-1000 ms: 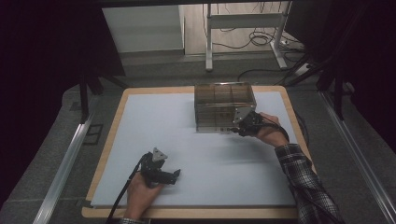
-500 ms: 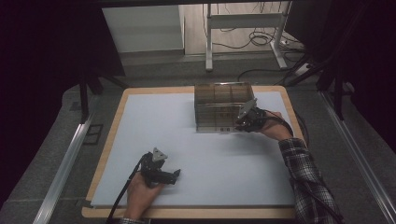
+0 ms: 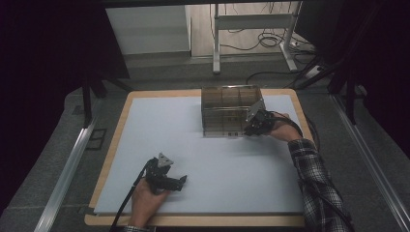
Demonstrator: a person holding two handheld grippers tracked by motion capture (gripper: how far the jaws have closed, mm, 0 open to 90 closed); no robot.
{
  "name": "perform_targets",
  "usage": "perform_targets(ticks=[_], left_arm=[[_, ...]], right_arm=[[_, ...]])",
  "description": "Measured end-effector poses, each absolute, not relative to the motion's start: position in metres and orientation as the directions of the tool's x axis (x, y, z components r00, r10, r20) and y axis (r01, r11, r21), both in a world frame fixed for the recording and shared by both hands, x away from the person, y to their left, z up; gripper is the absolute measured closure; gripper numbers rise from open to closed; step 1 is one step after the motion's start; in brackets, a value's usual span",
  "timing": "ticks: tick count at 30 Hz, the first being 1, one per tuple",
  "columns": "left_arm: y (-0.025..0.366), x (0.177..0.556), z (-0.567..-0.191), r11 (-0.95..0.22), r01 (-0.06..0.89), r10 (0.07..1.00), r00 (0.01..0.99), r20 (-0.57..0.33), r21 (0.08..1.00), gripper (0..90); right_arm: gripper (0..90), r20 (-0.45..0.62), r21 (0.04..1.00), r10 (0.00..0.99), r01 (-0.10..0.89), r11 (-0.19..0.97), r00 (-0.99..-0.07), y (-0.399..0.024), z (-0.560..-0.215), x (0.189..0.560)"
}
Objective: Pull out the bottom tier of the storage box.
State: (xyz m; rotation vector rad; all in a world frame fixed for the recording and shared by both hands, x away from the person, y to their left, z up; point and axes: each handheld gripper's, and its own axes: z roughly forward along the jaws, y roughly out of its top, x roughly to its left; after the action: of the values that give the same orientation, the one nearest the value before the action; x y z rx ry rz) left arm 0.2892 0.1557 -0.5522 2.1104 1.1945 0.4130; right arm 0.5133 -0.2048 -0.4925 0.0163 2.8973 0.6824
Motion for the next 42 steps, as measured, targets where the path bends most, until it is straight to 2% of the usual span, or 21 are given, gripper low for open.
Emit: perform_targets(ticks=[11, 42], left_arm=[[0.156, 0.289, -0.552, -0.358, 0.634, 0.846, 0.531, -0.050, 0.685, 0.0], [0.156, 0.289, -0.552, -0.357, 0.634, 0.846, 0.530, -0.050, 0.686, 0.0]], right_arm=[[85.6, -0.105, 0.413, -0.021, -0.063, 0.909, -0.994, -0.202, -0.494, 0.521], [85.2, -0.102, 0.385, -0.081, -0.115, 0.916, -0.991, -0.203, -0.483, 0.488]])
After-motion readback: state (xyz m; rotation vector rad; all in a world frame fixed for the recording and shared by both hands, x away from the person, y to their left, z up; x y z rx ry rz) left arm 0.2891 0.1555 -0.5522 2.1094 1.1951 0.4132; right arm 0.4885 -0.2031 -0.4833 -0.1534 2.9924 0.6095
